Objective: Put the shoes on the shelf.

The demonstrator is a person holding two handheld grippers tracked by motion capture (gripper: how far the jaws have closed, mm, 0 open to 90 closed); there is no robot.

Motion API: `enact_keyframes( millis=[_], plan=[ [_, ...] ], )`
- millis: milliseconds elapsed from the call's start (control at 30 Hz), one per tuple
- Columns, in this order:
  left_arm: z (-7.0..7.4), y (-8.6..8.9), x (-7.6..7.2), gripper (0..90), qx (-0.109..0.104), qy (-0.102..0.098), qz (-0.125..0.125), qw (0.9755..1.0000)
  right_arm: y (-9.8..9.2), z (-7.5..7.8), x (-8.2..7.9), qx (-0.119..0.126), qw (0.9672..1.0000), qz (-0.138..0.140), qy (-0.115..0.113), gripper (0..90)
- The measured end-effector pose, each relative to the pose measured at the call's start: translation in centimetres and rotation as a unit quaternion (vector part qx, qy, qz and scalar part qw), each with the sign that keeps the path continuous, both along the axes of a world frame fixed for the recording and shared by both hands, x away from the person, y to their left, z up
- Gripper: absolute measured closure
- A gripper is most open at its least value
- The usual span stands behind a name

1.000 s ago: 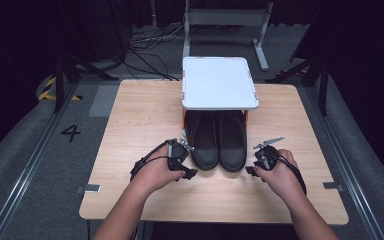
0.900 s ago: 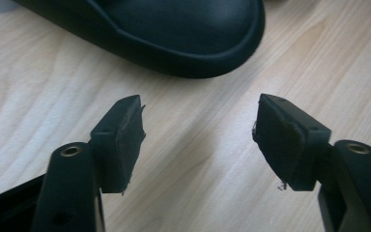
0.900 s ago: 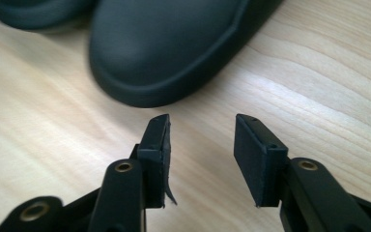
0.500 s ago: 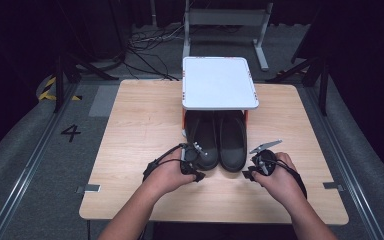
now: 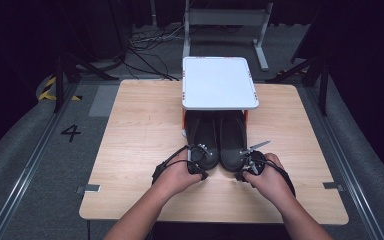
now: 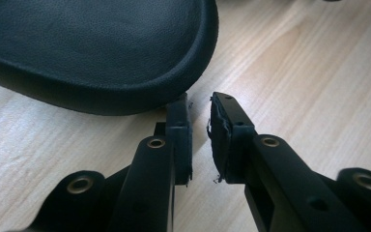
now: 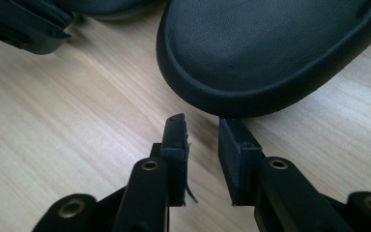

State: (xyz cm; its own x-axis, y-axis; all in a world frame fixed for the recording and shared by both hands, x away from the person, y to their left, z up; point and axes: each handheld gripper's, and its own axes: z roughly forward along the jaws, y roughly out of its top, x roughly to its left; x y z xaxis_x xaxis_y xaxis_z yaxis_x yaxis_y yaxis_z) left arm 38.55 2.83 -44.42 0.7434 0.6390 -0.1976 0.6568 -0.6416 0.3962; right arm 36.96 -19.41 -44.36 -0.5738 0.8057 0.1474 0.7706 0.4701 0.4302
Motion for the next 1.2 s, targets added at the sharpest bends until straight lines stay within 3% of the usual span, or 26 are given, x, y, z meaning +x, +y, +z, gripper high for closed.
enact_keyframes(
  millis=[100,333,600,800,900,933,1067,1200],
  plan=[
    [0.1,0.1,0.2,78.9,-0.005,-0.002,0.013,0.9999,0.1,0.0,0.3,-0.005,1.0,0.0,-0.003,73.6],
    [0.0,0.6,1.4,78.3,-0.009,-0.031,0.054,0.998,0.5,0.5,2.4,-0.005,0.9999,-0.015,-0.004,73.5],
    [0.2,1.2,2.9,77.3,-0.02,-0.053,0.077,0.9955,0.7,0.9,4.6,-0.009,0.9992,-0.036,-0.012,72.7],
    [0.2,1.3,4.3,80.2,-0.021,-0.041,0.089,0.995,1.0,1.3,6.0,-0.015,0.9987,-0.047,-0.009,70.2],
    [0.3,1.4,4.5,80.6,-0.026,-0.039,0.089,0.9949,1.3,1.1,5.8,-0.03,0.9982,-0.051,-0.009,67.4],
    [0.3,1.3,4.5,80.6,-0.026,-0.041,0.09,0.9948,1.4,0.9,5.5,-0.035,0.9985,-0.043,0.002,67.8],
    [0.1,1.4,5.1,80.2,-0.032,-0.052,0.096,0.9936,2.0,0.6,4.8,0.009,0.9991,-0.028,0.031,70.0],
    [0.3,1.5,5.7,79.5,-0.036,-0.069,0.108,0.991,2.1,0.8,5.3,0.041,0.9978,-0.042,0.031,71.8]
  ],
)
